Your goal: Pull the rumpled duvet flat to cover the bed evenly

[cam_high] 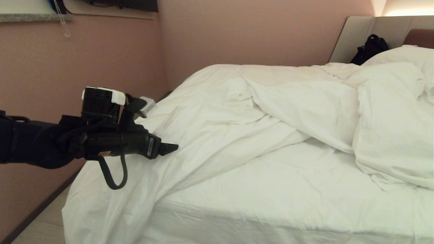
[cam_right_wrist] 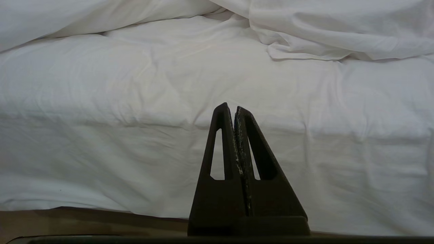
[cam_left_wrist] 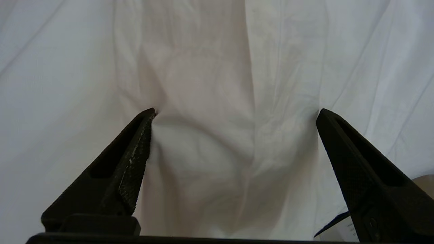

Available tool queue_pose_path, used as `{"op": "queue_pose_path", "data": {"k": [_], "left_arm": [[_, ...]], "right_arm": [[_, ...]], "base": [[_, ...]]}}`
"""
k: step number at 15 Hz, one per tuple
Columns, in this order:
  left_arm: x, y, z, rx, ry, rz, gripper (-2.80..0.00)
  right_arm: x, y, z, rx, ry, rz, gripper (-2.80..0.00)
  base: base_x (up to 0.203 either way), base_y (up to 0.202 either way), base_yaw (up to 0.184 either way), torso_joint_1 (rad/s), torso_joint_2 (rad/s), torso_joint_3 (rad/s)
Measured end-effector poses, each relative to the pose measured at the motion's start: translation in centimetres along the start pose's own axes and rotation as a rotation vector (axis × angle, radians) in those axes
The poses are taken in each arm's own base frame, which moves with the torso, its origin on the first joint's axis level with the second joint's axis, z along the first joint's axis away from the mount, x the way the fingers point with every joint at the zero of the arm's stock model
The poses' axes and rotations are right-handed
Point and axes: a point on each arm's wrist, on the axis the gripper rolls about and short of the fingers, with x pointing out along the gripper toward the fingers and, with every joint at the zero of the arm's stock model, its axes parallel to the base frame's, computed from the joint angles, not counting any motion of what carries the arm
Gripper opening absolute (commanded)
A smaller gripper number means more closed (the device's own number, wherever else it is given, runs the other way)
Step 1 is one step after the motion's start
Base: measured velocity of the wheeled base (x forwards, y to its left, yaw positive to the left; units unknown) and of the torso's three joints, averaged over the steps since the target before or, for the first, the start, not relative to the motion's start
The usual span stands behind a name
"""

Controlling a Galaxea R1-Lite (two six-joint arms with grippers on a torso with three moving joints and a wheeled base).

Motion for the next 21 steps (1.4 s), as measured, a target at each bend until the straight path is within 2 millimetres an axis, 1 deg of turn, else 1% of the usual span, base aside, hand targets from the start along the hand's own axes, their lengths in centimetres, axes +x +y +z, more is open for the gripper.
{"op": "queue_pose_path", "data": {"k": [8,13,14,21], "left_arm": [[2.1,0.3,-0.8,-0.005,0.040,0.016,0.00],[2.4,0.4,-0.6,-0.016,0.040,0.018,0.00],[2.4,0.4,-0.5,-0.019,0.038,0.016,-2.80],[2.2,0.4,-0.4,-0.019,0.034,0.018,-2.80]], "right_arm": [[0.0,0.0,0.0,0.000,0.000,0.000,-2.80],[0.0,0.0,0.0,0.000,0.000,0.000,-2.80],[0.0,0.0,0.0,0.000,0.000,0.000,-2.80],[0.0,0.0,0.0,0.001,0.000,0.000,-2.80]], "base": [[0.000,0.000,0.000,0.000,0.00,0.000],[0.000,0.000,0.000,0.000,0.00,0.000],[0.000,0.000,0.000,0.000,0.00,0.000],[0.000,0.000,0.000,0.000,0.00,0.000]]}}
